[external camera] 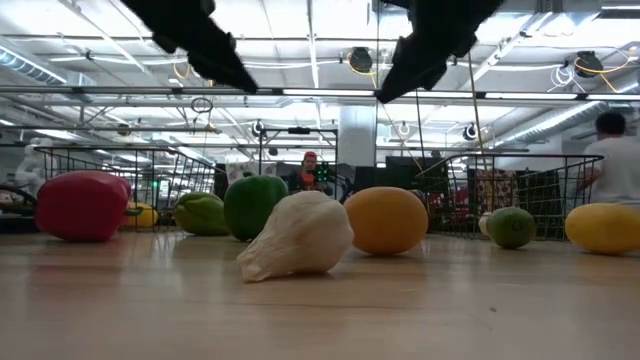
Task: Sort produce into baskets
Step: Put the bottom garlic into the right wire basket, then put the bottom red apple into the left basket
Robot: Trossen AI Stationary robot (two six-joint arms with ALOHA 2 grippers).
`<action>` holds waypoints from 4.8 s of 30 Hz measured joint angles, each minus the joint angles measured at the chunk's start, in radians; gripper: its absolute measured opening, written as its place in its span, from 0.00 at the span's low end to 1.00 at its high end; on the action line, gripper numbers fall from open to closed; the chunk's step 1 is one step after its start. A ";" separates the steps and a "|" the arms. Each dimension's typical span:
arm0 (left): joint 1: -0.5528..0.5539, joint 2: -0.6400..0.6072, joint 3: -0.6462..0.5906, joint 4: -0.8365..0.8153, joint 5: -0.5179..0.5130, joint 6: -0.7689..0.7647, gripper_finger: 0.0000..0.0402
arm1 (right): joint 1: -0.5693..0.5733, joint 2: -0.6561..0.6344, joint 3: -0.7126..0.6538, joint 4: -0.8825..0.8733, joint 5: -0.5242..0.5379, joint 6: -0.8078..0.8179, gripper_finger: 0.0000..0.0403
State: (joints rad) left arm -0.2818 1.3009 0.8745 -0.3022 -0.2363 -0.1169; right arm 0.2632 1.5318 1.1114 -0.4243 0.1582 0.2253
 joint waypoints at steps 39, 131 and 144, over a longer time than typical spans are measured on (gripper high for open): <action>-0.140 0.045 0.000 -0.142 -0.007 -0.118 0.78 | 0.086 0.513 0.257 0.161 -0.156 -0.230 0.80; -0.128 0.302 -0.001 0.617 -0.051 0.050 0.78 | -0.381 -0.287 -0.014 -0.617 0.851 0.487 0.81; -0.128 0.301 0.038 0.658 0.004 0.047 0.78 | 0.222 -0.368 -0.019 -0.571 0.514 0.715 0.74</action>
State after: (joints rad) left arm -0.4099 1.6024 0.9127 0.3560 -0.2326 -0.0700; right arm 0.4854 1.1642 1.0923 -0.9955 0.6726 0.9404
